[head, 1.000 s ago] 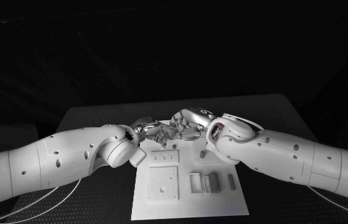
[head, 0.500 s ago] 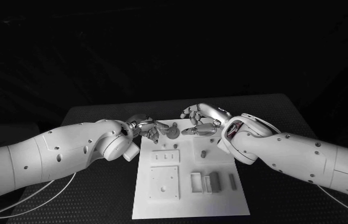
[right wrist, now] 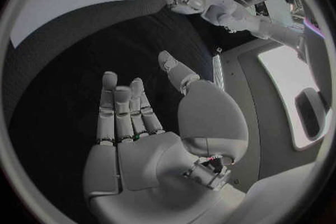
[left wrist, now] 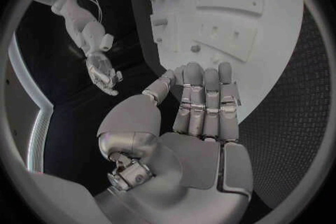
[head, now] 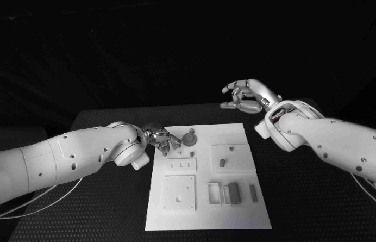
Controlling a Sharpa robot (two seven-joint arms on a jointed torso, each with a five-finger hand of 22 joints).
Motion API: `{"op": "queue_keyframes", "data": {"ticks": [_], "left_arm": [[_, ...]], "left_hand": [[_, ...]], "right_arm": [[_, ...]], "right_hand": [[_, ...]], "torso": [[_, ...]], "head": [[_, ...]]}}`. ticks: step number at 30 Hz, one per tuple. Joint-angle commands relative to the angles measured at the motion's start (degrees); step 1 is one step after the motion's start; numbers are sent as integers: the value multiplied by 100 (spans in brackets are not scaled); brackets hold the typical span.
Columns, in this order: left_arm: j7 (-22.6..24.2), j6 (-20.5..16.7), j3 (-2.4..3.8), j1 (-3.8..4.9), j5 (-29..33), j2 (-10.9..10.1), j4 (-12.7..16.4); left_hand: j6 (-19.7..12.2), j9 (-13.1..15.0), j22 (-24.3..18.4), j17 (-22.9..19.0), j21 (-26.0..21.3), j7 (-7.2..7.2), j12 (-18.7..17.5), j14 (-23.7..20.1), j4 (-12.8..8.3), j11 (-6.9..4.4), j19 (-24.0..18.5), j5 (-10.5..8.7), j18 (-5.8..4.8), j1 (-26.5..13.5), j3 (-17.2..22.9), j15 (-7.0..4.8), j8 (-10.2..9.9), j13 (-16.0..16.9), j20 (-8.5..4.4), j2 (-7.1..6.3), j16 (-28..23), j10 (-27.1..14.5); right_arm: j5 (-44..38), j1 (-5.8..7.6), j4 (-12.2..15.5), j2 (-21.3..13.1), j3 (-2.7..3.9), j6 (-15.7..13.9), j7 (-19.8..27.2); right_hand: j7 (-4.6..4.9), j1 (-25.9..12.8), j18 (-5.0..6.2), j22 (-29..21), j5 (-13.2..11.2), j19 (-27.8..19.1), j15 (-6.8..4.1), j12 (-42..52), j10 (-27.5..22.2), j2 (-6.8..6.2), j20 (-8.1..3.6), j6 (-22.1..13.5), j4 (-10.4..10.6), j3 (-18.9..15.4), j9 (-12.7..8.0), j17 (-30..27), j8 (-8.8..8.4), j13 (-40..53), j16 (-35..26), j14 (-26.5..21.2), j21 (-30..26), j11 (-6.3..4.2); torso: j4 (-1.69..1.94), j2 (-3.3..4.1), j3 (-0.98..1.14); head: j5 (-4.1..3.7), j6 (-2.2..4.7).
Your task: Assemble the parts on the task board
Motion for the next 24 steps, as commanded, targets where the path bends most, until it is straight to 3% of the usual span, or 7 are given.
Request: {"op": "queue_keyframes", "data": {"ticks": [1, 8, 15, 16, 17, 21, 24], "left_arm": [[-774, 401, -37, -5, -549, 51, 94], [-1287, 223, -64, -3, -445, 172, 228], [-1547, 185, -95, -3, -776, 231, 435], [-1573, 168, -112, -3, -862, 244, 450], [-1584, 156, -123, -3, -912, 252, 454], [-1641, 46, -173, -4, -1095, 304, 409], [-1644, 43, -200, -5, -1173, 321, 389]], "left_hand": [[264, 1400, 137, -8, 61, -256, 22, -32, 86, -217, -18, -25, -86, 63, 187, 5, -52, -22, 9, -86, 42, -107], [325, 1453, 136, -8, 134, -277, 76, 43, 100, -252, 43, -23, -83, 33, 299, -26, -80, -25, -22, -135, 94, -33], [397, 1483, 128, -36, 177, -305, 97, 127, 48, -285, 74, -5, -86, -1, 412, -65, -133, -60, -54, -136, 106, 38], [404, 1485, 127, -39, 183, -307, 99, 138, 43, -288, 80, -5, -86, -9, 420, -69, -142, -65, -58, -139, 107, 47], [405, 1485, 127, -41, 186, -307, 99, 142, 41, -289, 83, -5, -86, -12, 426, -71, -149, -68, -60, -141, 107, 51], [413, 1484, 125, -50, 199, -308, 101, 164, 34, -294, 96, -5, -86, -28, 449, -81, -178, -81, -69, -148, 108, 70], [415, 1484, 125, -53, 202, -308, 102, 170, 32, -295, 99, -5, -86, -32, 456, -83, -187, -85, -71, -149, 107, 76]], "right_arm": [[459, 174, -293, 74, 11, 79, 220], [648, 472, -1125, 374, 16, 212, 284], [811, 526, -1912, 702, 15, 435, 218], [811, 526, -1997, 749, 15, 487, 197], [811, 526, -2040, 776, 15, 519, 192], [874, 522, -2183, 898, 12, 663, 214], [956, 513, -2193, 928, 7, 753, 236]], "right_hand": [[68, -13, 65, 79, -3, -15, -10, 41, 21, 46, 31, 30, -11, -46, -6, -7, 40, -11, 32, -14, -8, -27], [62, -23, 73, 77, -3, -22, -14, 39, 26, 78, 41, 52, -12, -65, -8, -20, 59, -23, 26, -21, -13, -33], [32, -110, -34, -221, 5, -622, -44, -562, 182, 155, 219, 98, -23, 2, -36, -544, 134, -575, -731, -62, -647, -66], [62, -177, -139, -438, 27, -1018, 24, -1070, 220, 173, 331, 75, -16, 85, -44, -908, 146, -961, -1385, -156, -1071, -24], [74, -188, -163, -551, -3, -1145, 78, -1363, 251, 164, 376, 73, -26, 104, -47, -1110, 163, -1190, -1758, -173, -1259, -10], [137, -241, -314, -878, 14, -1750, 533, -2492, 283, 203, 529, 11, -27, 146, -63, -1771, 211, -2005, -3245, -373, -1904, 122], [142, -279, -436, -1011, 3, -2148, 764, -3222, 267, 244, 605, -30, -16, 135, -75, -2025, 244, -2505, -4040, -553, -2248, 275]], "torso": [[11, 4, -2], [15, 11, -1], [10, 21, -8], [7, 17, -8], [8, 14, -7], [18, 16, 3], [17, 13, 6]], "head": [[-26, -82], [-22, -178], [-25, -268], [-29, -280], [-35, -292], [-23, -322], [-24, -348]]}}
